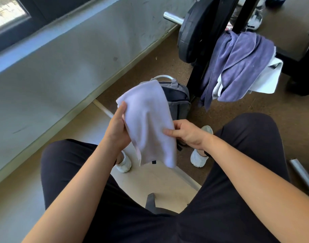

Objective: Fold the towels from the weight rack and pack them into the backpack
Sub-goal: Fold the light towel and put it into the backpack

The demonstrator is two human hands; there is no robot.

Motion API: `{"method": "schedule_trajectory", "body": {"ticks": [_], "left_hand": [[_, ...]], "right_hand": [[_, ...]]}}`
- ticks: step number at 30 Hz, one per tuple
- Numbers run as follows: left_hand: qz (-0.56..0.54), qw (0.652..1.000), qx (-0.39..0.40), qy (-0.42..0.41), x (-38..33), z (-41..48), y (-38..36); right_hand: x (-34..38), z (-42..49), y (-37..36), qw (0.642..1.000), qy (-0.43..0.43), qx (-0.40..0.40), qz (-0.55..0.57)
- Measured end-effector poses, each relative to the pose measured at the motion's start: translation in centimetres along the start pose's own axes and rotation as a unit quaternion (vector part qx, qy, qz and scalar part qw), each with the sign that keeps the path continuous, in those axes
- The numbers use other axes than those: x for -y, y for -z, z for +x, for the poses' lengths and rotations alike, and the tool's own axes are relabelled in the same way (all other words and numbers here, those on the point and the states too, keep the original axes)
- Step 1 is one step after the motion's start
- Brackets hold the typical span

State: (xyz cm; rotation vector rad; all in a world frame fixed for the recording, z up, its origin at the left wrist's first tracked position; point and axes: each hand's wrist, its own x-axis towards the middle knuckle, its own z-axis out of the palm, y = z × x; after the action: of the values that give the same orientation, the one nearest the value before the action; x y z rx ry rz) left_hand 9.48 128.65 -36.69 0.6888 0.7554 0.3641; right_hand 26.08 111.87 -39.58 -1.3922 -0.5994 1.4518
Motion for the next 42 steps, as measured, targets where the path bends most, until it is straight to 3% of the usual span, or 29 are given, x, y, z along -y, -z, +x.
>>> {"method": "schedule_trajectory", "body": {"ticks": [3, 9, 12, 17, 22, 24, 27, 29, 31, 35, 38, 42], "left_hand": [[-0.080, 0.997, 0.014, 0.017, 1.1, -0.2, 1.3], [0.130, 0.989, 0.054, 0.035, 4.0, -0.4, 1.3], [0.206, 0.978, 0.018, 0.023, 4.5, -0.1, 1.4], [0.223, 0.975, 0.005, -0.001, 4.4, -0.5, 1.1], [0.268, 0.957, -0.034, -0.105, 4.5, -0.9, 1.3], [0.310, 0.932, -0.067, -0.174, 4.6, -0.8, 1.8], [0.451, 0.839, -0.120, -0.278, 4.4, -0.6, 2.2], [0.478, 0.811, -0.130, -0.312, 3.9, -1.1, 2.1], [0.453, 0.828, -0.113, -0.309, 3.2, -1.4, 2.0], [0.313, 0.919, -0.067, -0.228, 2.9, -1.8, 1.4], [0.260, 0.943, -0.051, -0.202, 3.1, -2.1, 1.0], [0.245, 0.955, 0.002, -0.165, 2.8, -2.1, 0.8]], "right_hand": [[0.3, 0.0, -0.2, 0.998, 0.009, -0.015, 0.066], [0.6, 0.1, 0.0, 0.992, 0.041, -0.065, 0.102], [0.7, 0.1, 0.5, 0.991, 0.052, -0.074, 0.102], [0.2, 0.0, 1.0, 0.989, 0.071, -0.125, 0.040], [0.3, -0.4, 1.0, 0.978, 0.079, -0.170, -0.091], [0.3, -0.6, 1.5, 0.971, 0.078, -0.174, -0.144], [0.3, -0.7, 1.9, 0.939, 0.099, -0.237, -0.230], [0.5, -0.6, 2.1, 0.922, 0.127, -0.261, -0.257], [0.8, -0.6, 2.3, 0.936, 0.145, -0.229, -0.223], [1.1, -0.7, 1.4, 0.978, 0.138, -0.154, 0.019], [1.4, -0.8, 0.7, 0.979, 0.136, -0.122, 0.090], [1.2, -0.6, 1.0, 0.985, 0.105, -0.101, 0.095]]}}
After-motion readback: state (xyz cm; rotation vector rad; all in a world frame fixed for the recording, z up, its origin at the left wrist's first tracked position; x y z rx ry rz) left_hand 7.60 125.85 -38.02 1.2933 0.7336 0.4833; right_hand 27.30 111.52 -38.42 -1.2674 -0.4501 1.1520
